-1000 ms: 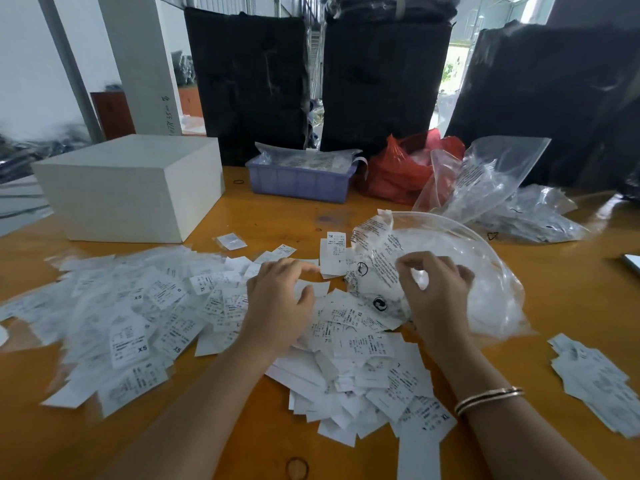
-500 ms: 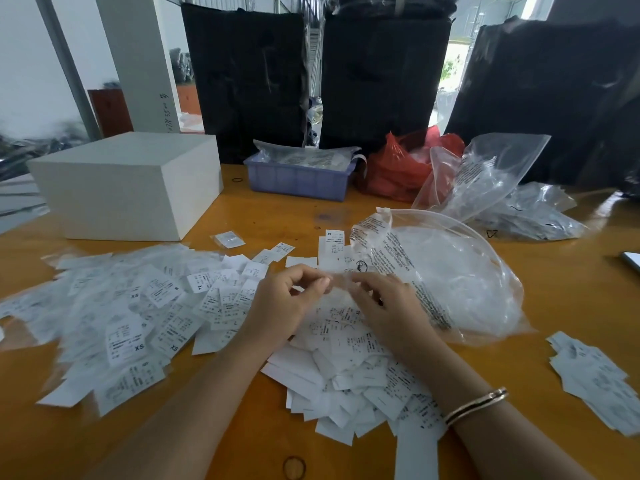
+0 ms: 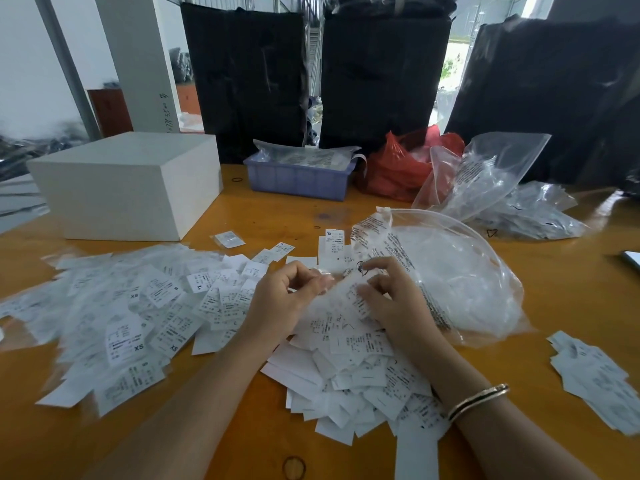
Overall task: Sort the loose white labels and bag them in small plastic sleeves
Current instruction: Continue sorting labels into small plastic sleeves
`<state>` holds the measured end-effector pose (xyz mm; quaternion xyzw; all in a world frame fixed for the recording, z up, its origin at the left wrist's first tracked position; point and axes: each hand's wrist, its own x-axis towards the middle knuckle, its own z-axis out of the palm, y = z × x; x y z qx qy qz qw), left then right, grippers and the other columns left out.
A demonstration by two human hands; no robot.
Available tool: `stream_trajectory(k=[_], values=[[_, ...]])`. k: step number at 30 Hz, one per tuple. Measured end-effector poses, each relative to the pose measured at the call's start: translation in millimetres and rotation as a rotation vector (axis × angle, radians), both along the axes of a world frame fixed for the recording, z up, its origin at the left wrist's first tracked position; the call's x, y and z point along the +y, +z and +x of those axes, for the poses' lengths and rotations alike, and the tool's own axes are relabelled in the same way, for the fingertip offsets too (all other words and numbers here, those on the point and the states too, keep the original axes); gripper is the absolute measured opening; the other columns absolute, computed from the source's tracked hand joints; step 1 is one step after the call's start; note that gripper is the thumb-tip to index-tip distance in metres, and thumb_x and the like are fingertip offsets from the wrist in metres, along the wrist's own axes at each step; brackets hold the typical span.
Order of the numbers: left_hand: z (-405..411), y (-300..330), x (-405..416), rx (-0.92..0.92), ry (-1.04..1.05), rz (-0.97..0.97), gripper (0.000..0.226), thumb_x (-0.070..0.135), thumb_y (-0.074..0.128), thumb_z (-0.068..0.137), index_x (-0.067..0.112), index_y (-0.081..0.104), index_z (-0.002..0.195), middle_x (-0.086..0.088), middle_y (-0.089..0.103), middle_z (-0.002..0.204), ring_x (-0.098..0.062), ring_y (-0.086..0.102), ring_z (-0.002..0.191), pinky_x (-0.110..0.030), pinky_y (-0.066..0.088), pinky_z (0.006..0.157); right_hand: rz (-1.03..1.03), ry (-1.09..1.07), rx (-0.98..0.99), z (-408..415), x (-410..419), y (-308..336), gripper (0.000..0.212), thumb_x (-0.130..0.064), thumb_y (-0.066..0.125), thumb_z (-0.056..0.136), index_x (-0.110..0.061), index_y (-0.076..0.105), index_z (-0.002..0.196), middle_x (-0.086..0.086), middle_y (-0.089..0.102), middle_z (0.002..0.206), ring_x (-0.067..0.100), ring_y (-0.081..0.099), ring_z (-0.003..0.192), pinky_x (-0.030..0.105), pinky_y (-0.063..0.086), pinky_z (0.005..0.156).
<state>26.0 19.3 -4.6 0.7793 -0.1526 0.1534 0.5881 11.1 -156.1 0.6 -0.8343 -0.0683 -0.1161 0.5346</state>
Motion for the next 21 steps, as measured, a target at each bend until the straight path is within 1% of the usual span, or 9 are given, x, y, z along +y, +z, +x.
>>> stream_trajectory(k=[2,4,7,9,11,13,15,18,21], values=[[-0.3,0.2,-0.1,0.007,-0.037,-0.017,0.017,0.034,0.066,0.082,0.019,0.063,0.075,0.015,0.069,0.072,0.003,0.062,0.068,-0.006,0.046,0.064,-0.017,-0.026,-0.087,-1.7,0.0,1.9,0.028,-0.011,0.054,0.093,-0.037,0.061,0.095,-0.014,0.061,0.073,0.002,0.054,0.064,0.017,0.045,0.06],[-0.9,0.1,0.2,0.016,-0.089,-0.023,0.013,0.032,0.065,0.083,0.021,0.063,0.078,0.012,0.07,0.072,0.001,0.065,0.068,-0.009,0.048,0.065,0.01,0.006,-0.134,-3.6,1.1,3.7,0.035,-0.003,0.048,0.094,-0.033,0.067,0.095,-0.011,0.063,0.091,0.008,0.058,0.078,0.018,0.046,0.068],[-3.2,0.3,-0.6,0.025,-0.156,0.049,0.012,0.04,0.063,0.079,0.029,0.063,0.083,0.013,0.071,0.074,-0.002,0.067,0.07,-0.017,0.054,0.07,0.031,0.111,-0.112,-7.1,2.3,4.5,0.023,-0.018,0.05,0.095,-0.034,0.064,0.106,-0.011,0.06,0.094,0.008,0.056,0.084,0.018,0.044,0.076],[-5.3,0.0,-1.6,0.018,-0.18,0.129,0.018,0.047,0.061,0.074,0.034,0.061,0.087,0.016,0.071,0.076,-0.001,0.067,0.071,-0.018,0.054,0.072,-0.111,0.11,-0.083,-6.1,2.3,2.0,0.017,-0.033,0.057,0.09,-0.039,0.064,0.104,-0.016,0.06,0.093,0.004,0.056,0.091,0.031,0.042,0.09],[-5.7,-0.7,-2.2,0.03,-0.21,0.162,0.022,0.047,0.064,0.073,0.036,0.059,0.091,0.014,0.071,0.078,-0.003,0.066,0.072,-0.02,0.055,0.071,-0.168,0.058,-0.126,-4.4,2.7,1.8,0.01,-0.03,0.063,0.086,-0.036,0.069,0.091,-0.017,0.063,0.086,0.004,0.057,0.087,0.042,0.042,0.093],[-4.6,-1.3,-2.1,0.076,-0.239,0.161,0.023,0.04,0.07,0.075,0.037,0.058,0.095,0.013,0.07,0.08,-0.004,0.064,0.071,-0.02,0.053,0.069,-0.082,0.022,-0.186,-3.9,2.3,4.3,0.009,-0.022,0.066,0.085,-0.03,0.071,0.084,-0.016,0.064,0.081,0.0,0.058,0.08,0.025,0.045,0.085],[-3.1,-1.9,-1.8,0.101,-0.238,0.184,0.023,0.033,0.073,0.076,0.038,0.061,0.095,0.014,0.068,0.08,0.001,0.06,0.07,-0.013,0.048,0.064,0.034,-0.011,-0.212,-4.0,0.6,6.6,0.009,-0.017,0.067,0.085,-0.024,0.071,0.083,-0.013,0.064,0.079,-0.005,0.056,0.073,0.01,0.043,0.069],[-2.0,-1.9,-1.2,0.1,-0.172,0.189,0.009,0.029,0.072,0.08,0.034,0.067,0.084,0.012,0.067,0.078,0.005,0.058,0.069,-0.009,0.045,0.06,0.137,-0.031,-0.194,-4.7,-1.5,7.3,0.01,-0.014,0.065,0.086,-0.022,0.071,0.085,-0.01,0.065,0.081,-0.007,0.054,0.071,0.005,0.042,0.065],[-0.3,-0.8,1.7,0.118,-0.077,-0.029,0.011,0.019,0.07,0.083,0.028,0.068,0.078,0.016,0.068,0.075,0.004,0.061,0.071,-0.007,0.047,0.062,0.108,-0.027,-0.167,-5.0,-0.1,7.7,0.008,-0.014,0.066,0.086,-0.02,0.071,0.084,-0.011,0.063,0.08,-0.009,0.054,0.072,0.003,0.04,0.066]])
